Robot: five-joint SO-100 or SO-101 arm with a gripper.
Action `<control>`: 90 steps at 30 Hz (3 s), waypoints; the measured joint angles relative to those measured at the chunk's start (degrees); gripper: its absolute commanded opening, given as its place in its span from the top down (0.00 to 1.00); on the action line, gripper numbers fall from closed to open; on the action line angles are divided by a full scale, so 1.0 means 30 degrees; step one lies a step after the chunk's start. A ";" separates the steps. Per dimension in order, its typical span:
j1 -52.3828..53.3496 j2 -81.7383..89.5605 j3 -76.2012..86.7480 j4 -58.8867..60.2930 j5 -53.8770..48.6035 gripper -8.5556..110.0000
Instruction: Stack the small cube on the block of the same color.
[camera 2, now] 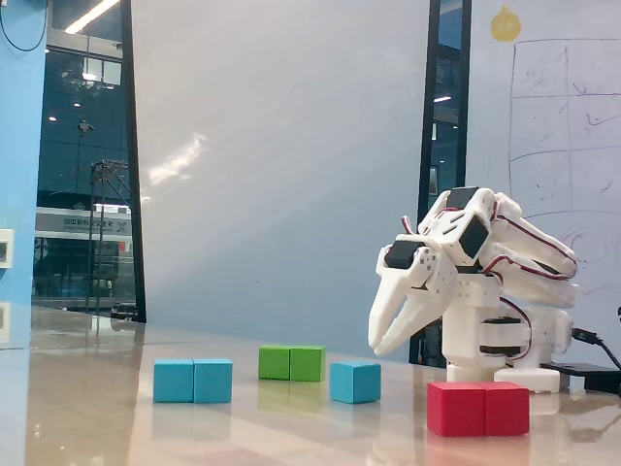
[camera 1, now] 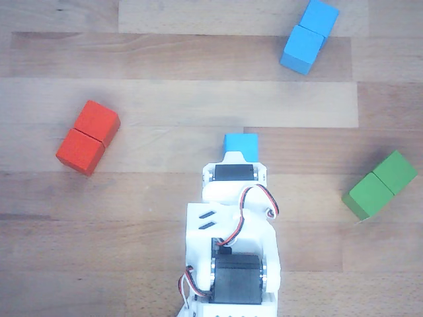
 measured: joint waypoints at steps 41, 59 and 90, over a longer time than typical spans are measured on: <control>0.0000 0.0000 0.0000 0.0000 0.0000 0.92; -0.0205 0.0000 0.0000 0.0000 0.0000 0.92; -0.0645 -2.3672 -1.6494 0.2109 0.0000 0.92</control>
